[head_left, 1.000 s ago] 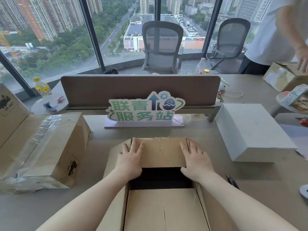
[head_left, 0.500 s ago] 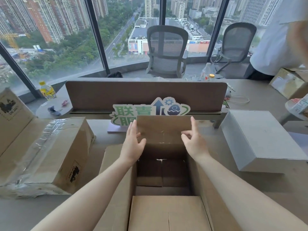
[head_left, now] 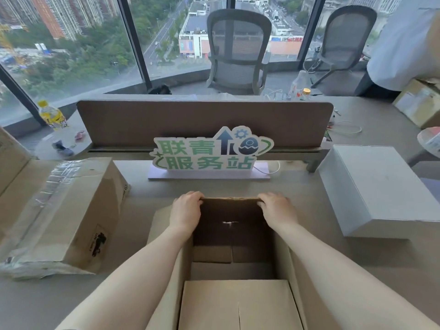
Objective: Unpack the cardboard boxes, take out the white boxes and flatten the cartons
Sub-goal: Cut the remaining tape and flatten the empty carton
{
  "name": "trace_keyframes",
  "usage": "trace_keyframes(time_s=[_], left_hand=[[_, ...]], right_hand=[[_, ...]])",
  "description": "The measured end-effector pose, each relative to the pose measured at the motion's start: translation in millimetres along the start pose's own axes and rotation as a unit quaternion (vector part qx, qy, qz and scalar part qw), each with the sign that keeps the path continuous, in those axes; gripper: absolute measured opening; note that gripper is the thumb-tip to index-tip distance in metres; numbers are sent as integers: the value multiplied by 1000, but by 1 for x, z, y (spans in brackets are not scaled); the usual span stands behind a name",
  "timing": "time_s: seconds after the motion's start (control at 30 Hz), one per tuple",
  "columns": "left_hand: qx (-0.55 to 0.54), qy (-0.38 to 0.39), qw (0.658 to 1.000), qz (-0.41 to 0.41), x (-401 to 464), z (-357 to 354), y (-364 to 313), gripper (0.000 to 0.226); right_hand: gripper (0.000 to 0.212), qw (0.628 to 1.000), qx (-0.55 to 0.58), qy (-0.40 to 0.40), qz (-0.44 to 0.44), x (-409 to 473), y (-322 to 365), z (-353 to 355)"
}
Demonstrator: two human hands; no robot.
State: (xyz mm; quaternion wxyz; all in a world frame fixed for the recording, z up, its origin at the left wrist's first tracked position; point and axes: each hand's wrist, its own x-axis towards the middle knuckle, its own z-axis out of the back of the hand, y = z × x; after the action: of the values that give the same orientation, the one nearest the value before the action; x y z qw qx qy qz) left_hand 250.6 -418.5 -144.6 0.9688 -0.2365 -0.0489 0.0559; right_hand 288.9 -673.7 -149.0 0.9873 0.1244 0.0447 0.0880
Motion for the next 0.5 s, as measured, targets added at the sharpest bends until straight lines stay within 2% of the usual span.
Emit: trace_keyframes(time_s=[0.1, 0.17, 0.23, 0.3, 0.37, 0.43, 0.5], left_hand=[[6, 2, 1000, -17, -1, 1, -1, 20], [34, -17, 997, -61, -8, 1, -1, 25], [49, -38, 991, -120, -20, 3, -1, 30], [35, -28, 983, -177, -37, 12, -7, 26], [19, 82, 977, -195, -58, 23, -20, 24], [57, 248, 950, -181, -77, 25, -35, 29], [94, 358, 916, -157, -92, 20, -44, 34]], right_hand=[[32, 1000, -4, 16, 10, -2, -1, 2], [44, 1000, 15, 0, 28, -13, 1, 4], [49, 995, 51, -54, 61, -33, 3, 5], [39, 986, 66, -114, 104, -56, 4, 4], [26, 982, 49, -120, 140, -82, 4, 5], [31, 986, -12, -28, 161, -106, 8, 8], [40, 977, -83, 79, 178, -125, 14, 13]])
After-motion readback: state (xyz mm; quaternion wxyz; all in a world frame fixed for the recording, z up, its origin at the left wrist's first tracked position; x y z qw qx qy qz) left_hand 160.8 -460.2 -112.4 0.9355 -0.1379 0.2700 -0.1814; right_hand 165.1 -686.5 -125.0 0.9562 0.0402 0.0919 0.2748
